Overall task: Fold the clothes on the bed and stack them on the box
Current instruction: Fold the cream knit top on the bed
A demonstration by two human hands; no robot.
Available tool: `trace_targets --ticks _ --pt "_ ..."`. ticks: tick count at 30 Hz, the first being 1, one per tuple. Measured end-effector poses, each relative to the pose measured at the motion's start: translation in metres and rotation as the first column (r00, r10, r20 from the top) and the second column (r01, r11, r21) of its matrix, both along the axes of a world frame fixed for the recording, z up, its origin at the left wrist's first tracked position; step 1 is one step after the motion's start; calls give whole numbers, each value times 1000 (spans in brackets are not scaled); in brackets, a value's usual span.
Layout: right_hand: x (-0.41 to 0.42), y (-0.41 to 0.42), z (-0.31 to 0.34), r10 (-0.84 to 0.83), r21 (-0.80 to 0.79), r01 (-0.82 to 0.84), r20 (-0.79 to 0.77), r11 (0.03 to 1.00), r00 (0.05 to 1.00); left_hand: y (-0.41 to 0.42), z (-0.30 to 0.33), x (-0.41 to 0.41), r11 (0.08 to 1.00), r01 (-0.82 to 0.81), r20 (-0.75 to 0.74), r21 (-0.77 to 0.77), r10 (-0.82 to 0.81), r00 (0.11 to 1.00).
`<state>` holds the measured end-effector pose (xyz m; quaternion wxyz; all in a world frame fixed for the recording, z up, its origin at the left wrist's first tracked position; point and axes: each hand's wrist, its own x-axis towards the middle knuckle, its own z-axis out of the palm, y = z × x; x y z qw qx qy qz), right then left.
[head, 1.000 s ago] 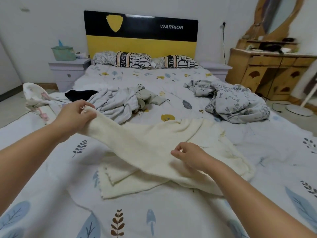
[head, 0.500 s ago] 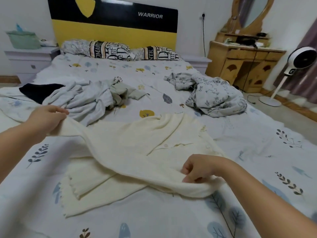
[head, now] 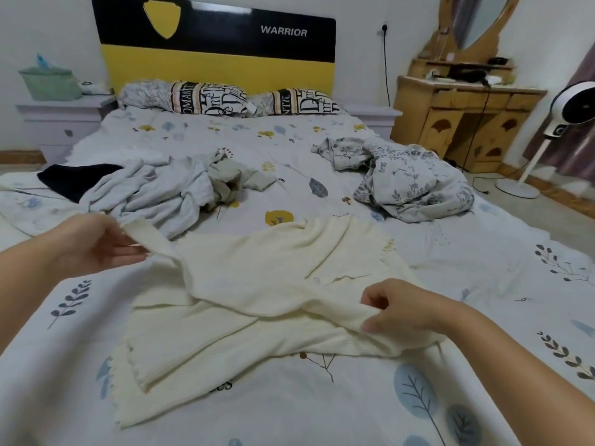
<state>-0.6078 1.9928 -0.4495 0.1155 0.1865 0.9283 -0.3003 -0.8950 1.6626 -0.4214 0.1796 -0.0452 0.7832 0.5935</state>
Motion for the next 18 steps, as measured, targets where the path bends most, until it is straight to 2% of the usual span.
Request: trace_targets --ticks 2,4,5,7,11,12,15,16,18 --pt "0 4 -5 -24 -23 22 -62 999 998 5 -4 0 994 89 -65 -59 -92 994" --pt "1 12 -8 -158 -237 118 -156 964 975 9 -7 -1 977 41 -197 -210 -84 977" --pt "2 18 -10 -227 -381 152 -160 912 961 9 -9 -6 974 -14 -267 -227 -49 963" --pt "5 28 -13 -313 -599 184 -118 779 942 13 -10 -10 980 -106 -313 -170 48 948" --pt "3 44 -24 -517 -739 330 -28 587 856 28 -3 -13 985 -126 -233 113 150 961" --pt "2 44 -26 -558 -697 390 -17 602 830 33 -5 -16 980 -128 -229 152 161 960" --pt "-4 50 -36 -417 -378 381 -14 844 909 47 -13 -26 988 -148 -321 49 156 934" --pt "-7 50 -38 -374 -306 354 -6 884 928 51 -18 -31 989 -148 -353 13 143 925" --pt "-15 48 -39 -359 -257 349 9 901 933 56 -26 -40 986 -163 -366 -30 141 920"
